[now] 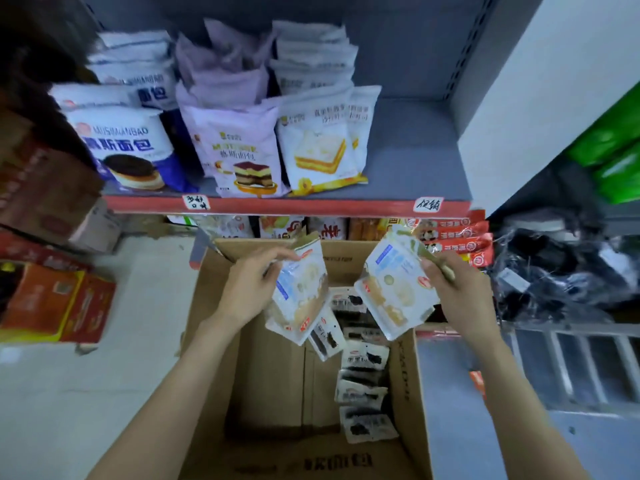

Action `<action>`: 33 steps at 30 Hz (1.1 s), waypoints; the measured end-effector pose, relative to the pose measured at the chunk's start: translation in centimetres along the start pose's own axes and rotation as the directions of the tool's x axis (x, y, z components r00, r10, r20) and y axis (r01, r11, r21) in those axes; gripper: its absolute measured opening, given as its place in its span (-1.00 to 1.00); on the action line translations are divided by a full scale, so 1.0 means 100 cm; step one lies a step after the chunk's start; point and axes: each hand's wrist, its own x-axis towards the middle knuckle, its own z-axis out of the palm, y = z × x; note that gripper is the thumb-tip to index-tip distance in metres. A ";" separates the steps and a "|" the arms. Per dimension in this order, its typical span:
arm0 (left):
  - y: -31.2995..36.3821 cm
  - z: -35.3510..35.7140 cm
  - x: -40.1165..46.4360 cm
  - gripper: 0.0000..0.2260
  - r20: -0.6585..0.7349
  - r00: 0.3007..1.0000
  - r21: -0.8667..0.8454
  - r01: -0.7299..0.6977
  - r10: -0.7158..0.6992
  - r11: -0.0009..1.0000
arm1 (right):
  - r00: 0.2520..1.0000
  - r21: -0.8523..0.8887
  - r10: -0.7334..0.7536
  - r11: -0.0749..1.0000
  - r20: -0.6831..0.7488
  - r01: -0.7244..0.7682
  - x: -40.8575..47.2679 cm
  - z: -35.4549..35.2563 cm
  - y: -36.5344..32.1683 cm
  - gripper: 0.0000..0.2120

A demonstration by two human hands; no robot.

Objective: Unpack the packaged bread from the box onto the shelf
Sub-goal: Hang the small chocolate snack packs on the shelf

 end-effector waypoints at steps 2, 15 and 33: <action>0.026 -0.002 0.008 -0.63 0.059 0.997 0.100 -0.055 0.049 0.994 | 1.000 0.026 -0.007 1.000 0.012 0.007 0.001 -0.026 -0.006 -0.86; 0.174 0.008 0.094 -0.51 -0.065 0.976 0.100 -0.203 0.210 0.974 | 0.946 0.031 -0.312 0.948 -0.088 0.316 0.095 -0.148 -0.036 -0.88; 0.204 0.065 0.275 -0.43 0.036 0.956 0.672 -0.240 0.293 0.701 | 0.966 -0.086 -0.259 0.962 0.018 0.260 0.222 -0.148 -0.017 -0.82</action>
